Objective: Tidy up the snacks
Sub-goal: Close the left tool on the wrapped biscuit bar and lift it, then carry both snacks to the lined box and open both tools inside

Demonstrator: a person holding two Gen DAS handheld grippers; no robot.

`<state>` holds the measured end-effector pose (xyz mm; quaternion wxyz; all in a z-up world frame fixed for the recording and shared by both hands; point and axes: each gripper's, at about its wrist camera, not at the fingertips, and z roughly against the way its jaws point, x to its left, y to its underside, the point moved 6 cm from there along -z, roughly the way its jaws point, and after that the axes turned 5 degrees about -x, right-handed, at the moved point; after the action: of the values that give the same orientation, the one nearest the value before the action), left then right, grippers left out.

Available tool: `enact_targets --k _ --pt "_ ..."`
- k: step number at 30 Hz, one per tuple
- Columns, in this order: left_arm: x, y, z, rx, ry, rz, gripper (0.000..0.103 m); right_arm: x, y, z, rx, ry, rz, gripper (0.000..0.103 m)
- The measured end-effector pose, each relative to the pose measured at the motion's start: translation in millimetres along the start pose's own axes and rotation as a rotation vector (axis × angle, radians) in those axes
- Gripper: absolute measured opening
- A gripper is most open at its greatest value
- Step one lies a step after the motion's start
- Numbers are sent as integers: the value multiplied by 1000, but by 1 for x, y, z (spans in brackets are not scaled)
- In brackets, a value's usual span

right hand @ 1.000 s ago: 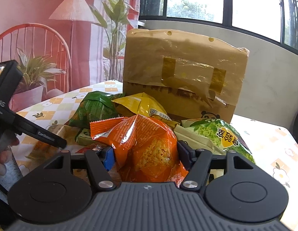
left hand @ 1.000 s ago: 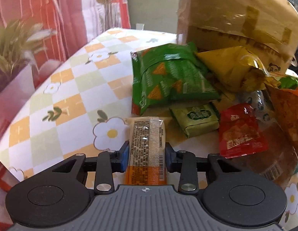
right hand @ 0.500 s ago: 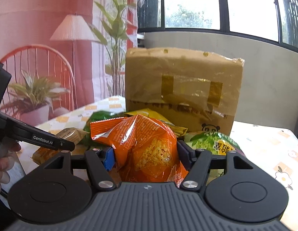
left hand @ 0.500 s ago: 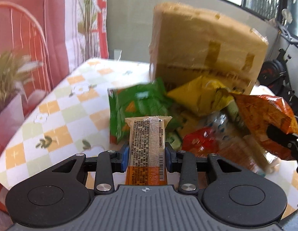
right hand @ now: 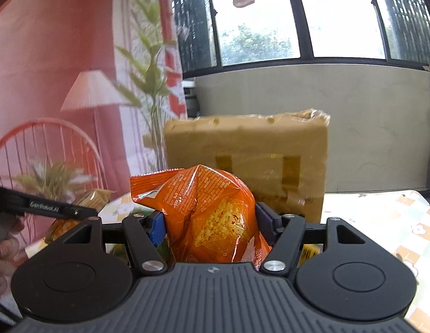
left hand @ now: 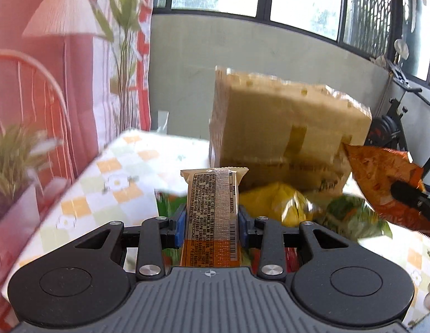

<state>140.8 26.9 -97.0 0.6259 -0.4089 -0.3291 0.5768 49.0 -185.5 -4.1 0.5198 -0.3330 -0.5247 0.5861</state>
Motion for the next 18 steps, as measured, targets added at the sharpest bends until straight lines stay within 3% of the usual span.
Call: enact_targets --k 12,18 --pt "-26 -107 -28 -151 75 -21 38 -61 -107 -34 -167 38 -85 66" --pt "-45 -154 -63 -171 108 -18 38 -78 -144 -77 -170 18 -120 66"
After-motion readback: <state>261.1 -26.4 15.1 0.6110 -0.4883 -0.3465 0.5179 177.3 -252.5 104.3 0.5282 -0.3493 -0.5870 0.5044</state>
